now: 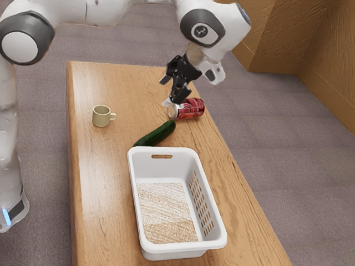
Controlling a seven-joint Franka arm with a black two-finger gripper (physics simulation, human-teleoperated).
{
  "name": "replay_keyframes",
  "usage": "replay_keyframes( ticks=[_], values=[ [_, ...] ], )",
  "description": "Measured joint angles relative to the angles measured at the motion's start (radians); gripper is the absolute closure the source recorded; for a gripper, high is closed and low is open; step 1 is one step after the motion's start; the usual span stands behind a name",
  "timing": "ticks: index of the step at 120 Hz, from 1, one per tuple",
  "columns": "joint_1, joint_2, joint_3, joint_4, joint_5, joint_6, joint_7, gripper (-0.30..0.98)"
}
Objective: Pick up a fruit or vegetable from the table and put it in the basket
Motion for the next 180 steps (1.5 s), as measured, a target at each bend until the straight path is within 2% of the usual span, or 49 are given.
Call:
replay_keyframes(
  ticks=[20,46,56,67,85,91,105,146,156,171,180],
  values=[
    [-0.076,-0.001,0.000,-0.002,0.020,0.242,-0.006,0.00],
    [-0.080,-0.005,0.011,-0.003,0.011,0.360,-0.020,0.00],
    [-0.063,-0.010,0.033,-0.027,-0.039,0.387,-0.034,0.00],
    [-0.008,-0.078,0.046,-0.147,-0.103,0.443,-0.063,0.00],
    [0.174,-0.127,0.054,-0.302,-0.223,0.541,-0.124,0.00],
    [0.205,-0.132,0.054,-0.339,-0.254,0.569,-0.147,0.00],
    [0.191,-0.141,0.052,-0.417,-0.308,0.643,-0.197,0.00],
    [0.179,-0.141,0.044,-0.571,-0.409,0.827,-0.340,0.00],
    [0.184,-0.171,0.044,-0.610,-0.404,0.846,-0.365,0.00],
    [0.191,-0.206,0.039,-0.619,-0.292,0.814,-0.416,0.00],
    [0.192,-0.209,0.026,-0.618,-0.250,0.783,-0.449,0.00]
  ],
)
